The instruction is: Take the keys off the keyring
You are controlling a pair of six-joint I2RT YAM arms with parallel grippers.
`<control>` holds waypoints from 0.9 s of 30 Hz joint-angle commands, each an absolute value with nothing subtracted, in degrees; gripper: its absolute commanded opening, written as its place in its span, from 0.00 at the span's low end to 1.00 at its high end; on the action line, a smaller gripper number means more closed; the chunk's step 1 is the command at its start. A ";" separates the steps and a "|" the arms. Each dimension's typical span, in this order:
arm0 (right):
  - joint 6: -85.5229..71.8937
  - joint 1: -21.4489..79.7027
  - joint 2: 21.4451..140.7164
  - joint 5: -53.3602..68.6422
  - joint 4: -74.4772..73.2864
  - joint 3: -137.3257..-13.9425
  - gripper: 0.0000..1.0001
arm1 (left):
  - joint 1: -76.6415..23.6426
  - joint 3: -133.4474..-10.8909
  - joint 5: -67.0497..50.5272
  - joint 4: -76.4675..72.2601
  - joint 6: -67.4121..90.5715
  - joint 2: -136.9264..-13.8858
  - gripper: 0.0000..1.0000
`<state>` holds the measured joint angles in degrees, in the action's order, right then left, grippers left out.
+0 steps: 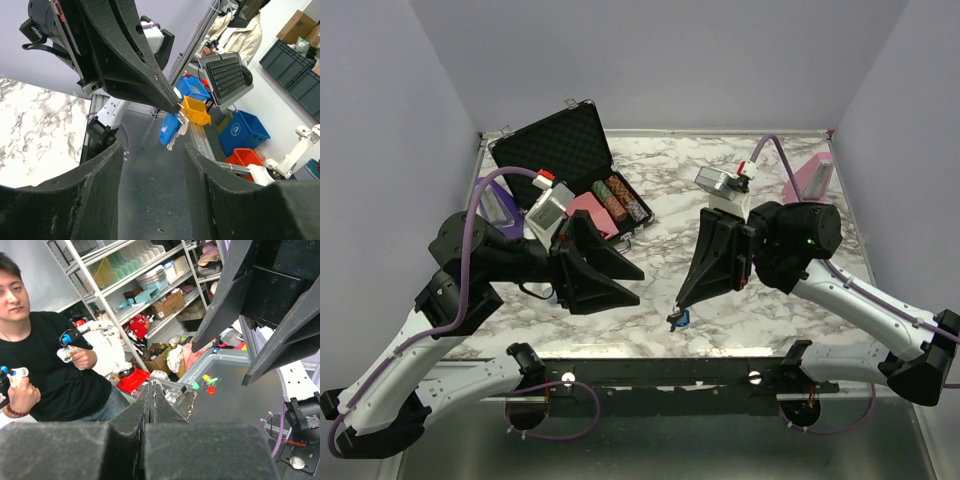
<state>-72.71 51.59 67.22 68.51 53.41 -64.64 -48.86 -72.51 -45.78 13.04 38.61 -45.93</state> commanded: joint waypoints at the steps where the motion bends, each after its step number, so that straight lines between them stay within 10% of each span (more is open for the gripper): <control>1: -71.73 51.86 66.89 69.79 53.36 -66.80 0.01 | -49.48 -74.00 -42.55 15.73 37.09 -45.79 0.58; 27: -50.19 51.86 57.22 47.20 15.21 -68.82 0.01 | -50.45 -73.48 -32.17 14.41 38.23 -43.94 0.55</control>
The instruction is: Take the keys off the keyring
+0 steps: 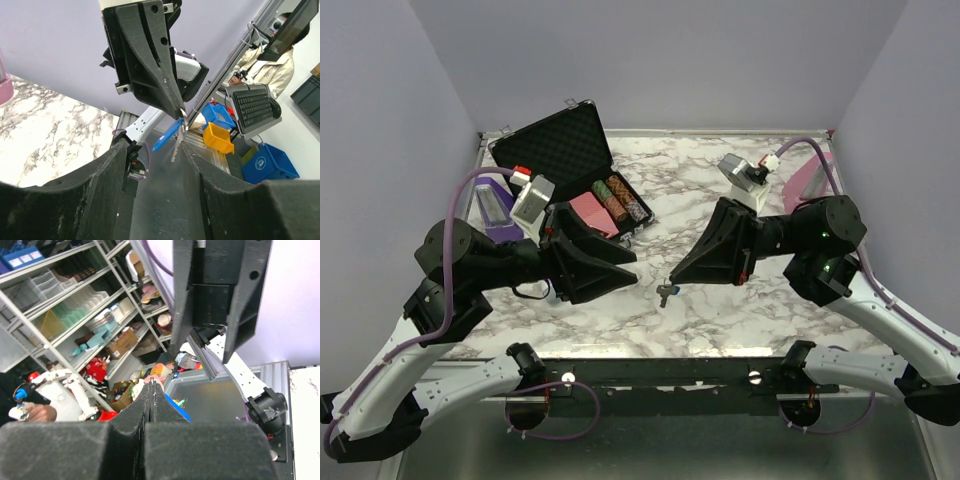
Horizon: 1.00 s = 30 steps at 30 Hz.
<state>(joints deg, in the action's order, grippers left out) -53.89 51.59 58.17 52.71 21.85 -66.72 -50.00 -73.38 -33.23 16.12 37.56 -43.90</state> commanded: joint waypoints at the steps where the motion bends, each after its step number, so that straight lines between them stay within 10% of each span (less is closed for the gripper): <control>1: -49.92 51.94 57.13 46.85 14.77 -68.82 0.01 | -50.45 -73.56 -32.43 14.15 38.23 -44.12 0.55; 30: -45.53 51.94 56.43 42.54 5.45 -72.77 0.01 | -54.14 -74.09 -38.50 13.45 37.62 -48.87 0.52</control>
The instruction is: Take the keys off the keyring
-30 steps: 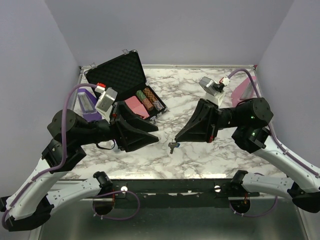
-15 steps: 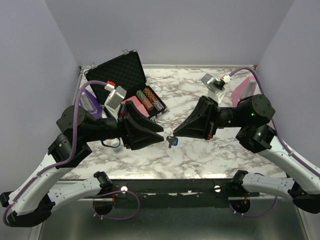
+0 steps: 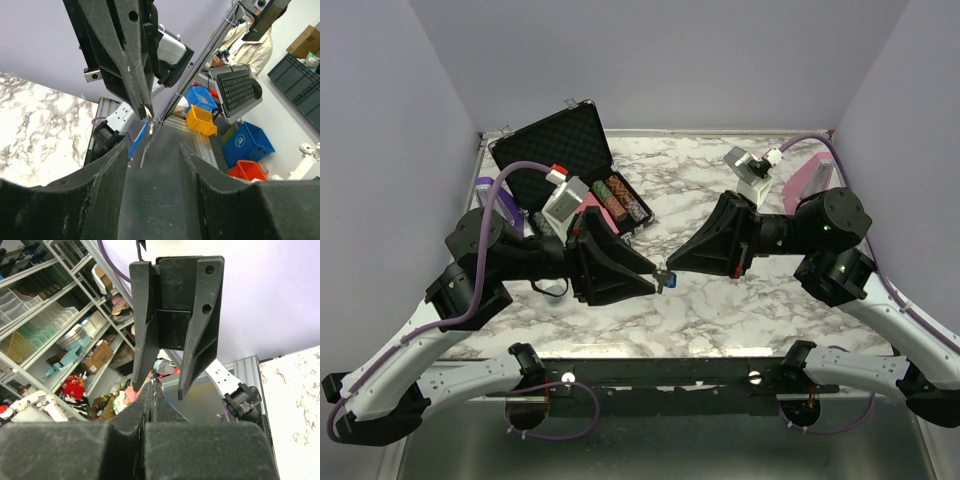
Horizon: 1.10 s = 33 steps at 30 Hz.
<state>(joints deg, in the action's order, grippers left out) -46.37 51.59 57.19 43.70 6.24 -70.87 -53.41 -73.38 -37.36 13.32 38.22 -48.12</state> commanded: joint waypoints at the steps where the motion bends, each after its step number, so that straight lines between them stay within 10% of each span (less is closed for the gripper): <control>1: -45.61 51.86 56.43 42.71 5.45 -72.77 0.01 | -54.14 -74.00 -38.06 13.53 37.53 -48.95 0.52; 33: -41.93 51.94 57.04 43.51 -1.74 -73.47 0.01 | -55.20 -75.06 -36.04 14.24 36.48 -50.62 0.09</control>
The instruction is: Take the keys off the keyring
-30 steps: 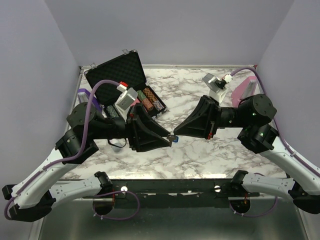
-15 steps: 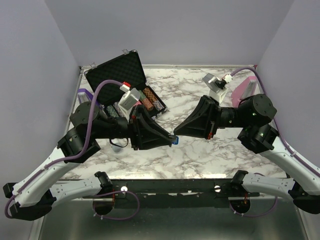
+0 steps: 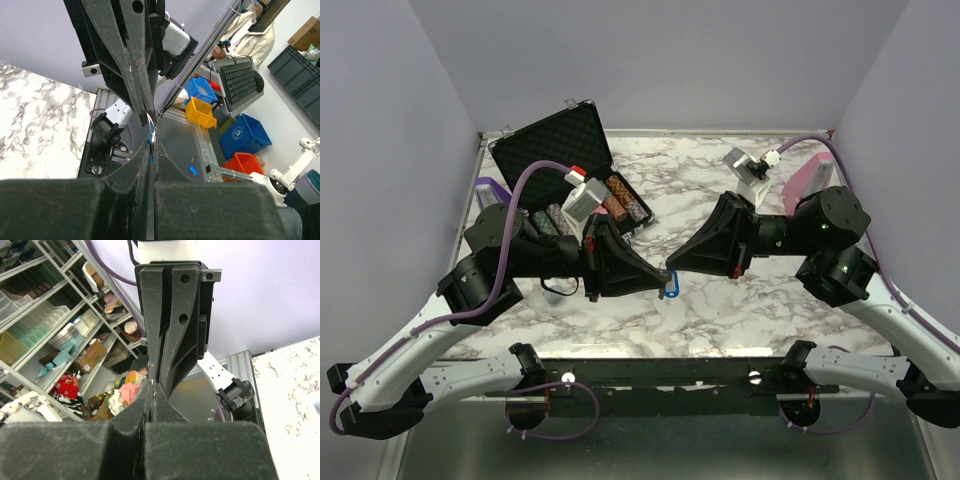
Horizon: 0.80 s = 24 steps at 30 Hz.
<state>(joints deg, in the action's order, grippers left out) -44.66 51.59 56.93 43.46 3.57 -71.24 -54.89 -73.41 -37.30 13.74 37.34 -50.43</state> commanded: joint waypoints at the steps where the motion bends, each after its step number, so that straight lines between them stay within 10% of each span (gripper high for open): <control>1: -41.40 51.86 57.13 43.51 -2.71 -73.82 0.01 | -55.20 -74.97 -36.04 14.41 36.56 -50.71 0.08; 24: -32.70 51.86 58.62 47.90 -19.77 -80.33 0.01 | -55.19 -75.59 -34.98 16.96 35.60 -51.33 0.03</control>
<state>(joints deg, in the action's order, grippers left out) -35.20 51.59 57.87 43.92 -13.45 -78.30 -55.22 -73.54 -37.04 16.93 36.45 -51.22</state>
